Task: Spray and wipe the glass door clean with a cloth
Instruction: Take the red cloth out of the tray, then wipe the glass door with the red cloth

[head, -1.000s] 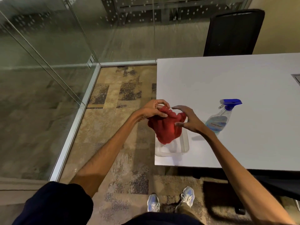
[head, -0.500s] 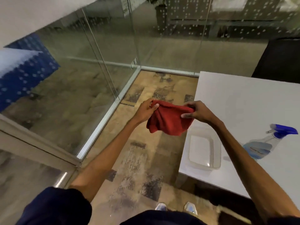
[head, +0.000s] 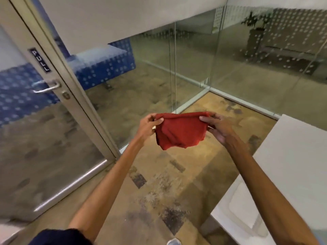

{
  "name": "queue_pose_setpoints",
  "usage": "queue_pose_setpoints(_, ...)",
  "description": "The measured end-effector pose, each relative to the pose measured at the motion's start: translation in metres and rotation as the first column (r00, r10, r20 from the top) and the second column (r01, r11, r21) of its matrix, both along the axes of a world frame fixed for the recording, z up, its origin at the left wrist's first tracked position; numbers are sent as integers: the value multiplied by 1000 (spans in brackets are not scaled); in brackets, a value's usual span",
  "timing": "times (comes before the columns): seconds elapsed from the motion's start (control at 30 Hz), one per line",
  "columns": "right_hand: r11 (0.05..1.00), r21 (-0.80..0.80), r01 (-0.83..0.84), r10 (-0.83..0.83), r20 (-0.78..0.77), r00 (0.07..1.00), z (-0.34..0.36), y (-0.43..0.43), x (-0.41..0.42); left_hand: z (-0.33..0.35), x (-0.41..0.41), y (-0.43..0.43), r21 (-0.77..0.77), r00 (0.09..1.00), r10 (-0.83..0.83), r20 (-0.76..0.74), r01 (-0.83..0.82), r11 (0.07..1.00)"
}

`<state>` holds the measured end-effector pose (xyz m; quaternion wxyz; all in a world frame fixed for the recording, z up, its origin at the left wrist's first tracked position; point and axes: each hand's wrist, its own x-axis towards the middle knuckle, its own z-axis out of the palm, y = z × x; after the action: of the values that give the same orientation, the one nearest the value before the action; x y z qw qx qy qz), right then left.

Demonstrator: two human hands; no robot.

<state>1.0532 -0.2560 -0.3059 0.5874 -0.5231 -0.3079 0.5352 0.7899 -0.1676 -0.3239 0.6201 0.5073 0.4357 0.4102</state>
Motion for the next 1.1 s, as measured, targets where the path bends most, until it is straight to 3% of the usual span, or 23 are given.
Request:
queue_pose_setpoints(0.27,972,-50,-228,232,94,968,12,24,-79,7,-96,-43,-155,944,310,113,-291,944)
queue_pose_setpoints(0.4,955,-36,-293,293,225,929,19,29,-118,7,-135,-68,-170,913,397,94,-378,910)
queue_pose_setpoints(0.53,909,-10,-417,408,237,882,34,34,-171,9,-186,-89,-173,863,486,139,-462,870)
queue_pose_setpoints(0.97,809,106,-578,532,285,798,70,32,-349,23,-355,-143,-153,783,601,164,-581,799)
queue_pose_setpoints(1.1,769,94,-632,573,335,748,79,28,-404,32,-409,-160,-48,853,523,11,-522,852)
